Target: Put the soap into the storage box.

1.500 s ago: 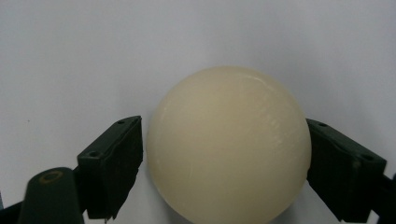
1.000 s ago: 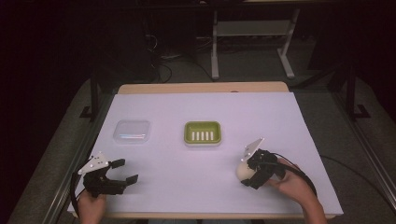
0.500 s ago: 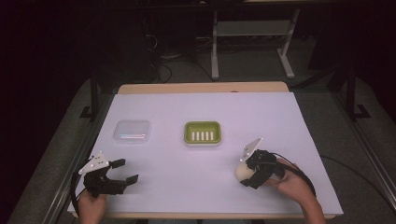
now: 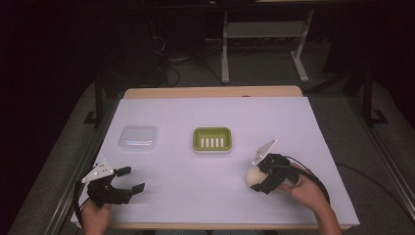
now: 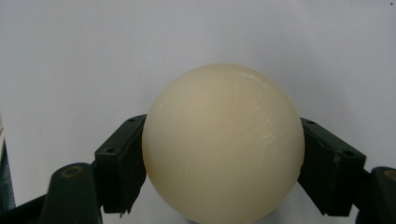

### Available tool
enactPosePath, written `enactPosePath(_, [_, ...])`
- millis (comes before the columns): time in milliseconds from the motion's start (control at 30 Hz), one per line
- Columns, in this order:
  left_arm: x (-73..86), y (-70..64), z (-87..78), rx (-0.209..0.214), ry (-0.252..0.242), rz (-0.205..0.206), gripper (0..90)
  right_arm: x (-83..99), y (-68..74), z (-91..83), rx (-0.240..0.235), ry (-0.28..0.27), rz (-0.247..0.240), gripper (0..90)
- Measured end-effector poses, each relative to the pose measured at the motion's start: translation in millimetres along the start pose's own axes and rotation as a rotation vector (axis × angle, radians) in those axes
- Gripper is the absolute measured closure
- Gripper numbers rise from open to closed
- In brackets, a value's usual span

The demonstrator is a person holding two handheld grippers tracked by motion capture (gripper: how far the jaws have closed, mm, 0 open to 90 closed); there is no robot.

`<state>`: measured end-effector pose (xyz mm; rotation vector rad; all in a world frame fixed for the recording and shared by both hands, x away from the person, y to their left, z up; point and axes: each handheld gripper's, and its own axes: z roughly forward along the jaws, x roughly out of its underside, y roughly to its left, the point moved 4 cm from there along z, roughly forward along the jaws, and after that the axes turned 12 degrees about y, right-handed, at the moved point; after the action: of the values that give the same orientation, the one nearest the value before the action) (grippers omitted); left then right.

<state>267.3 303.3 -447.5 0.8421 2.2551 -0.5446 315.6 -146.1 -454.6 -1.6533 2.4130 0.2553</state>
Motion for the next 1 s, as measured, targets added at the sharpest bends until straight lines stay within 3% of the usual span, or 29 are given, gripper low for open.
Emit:
enactPosePath(533, [0.1, 0.5, 1.8, 0.004, 0.006, 0.008, 13.0, -7.6, -11.9, -7.9, -0.039, -0.013, 0.018, 23.7])
enactPosePath(1000, [0.5, 0.2, 1.1, 0.013, 0.002, 0.001, 13.0, -30.1, -21.4, -19.8, -0.028, 0.003, -0.02, 23.7])
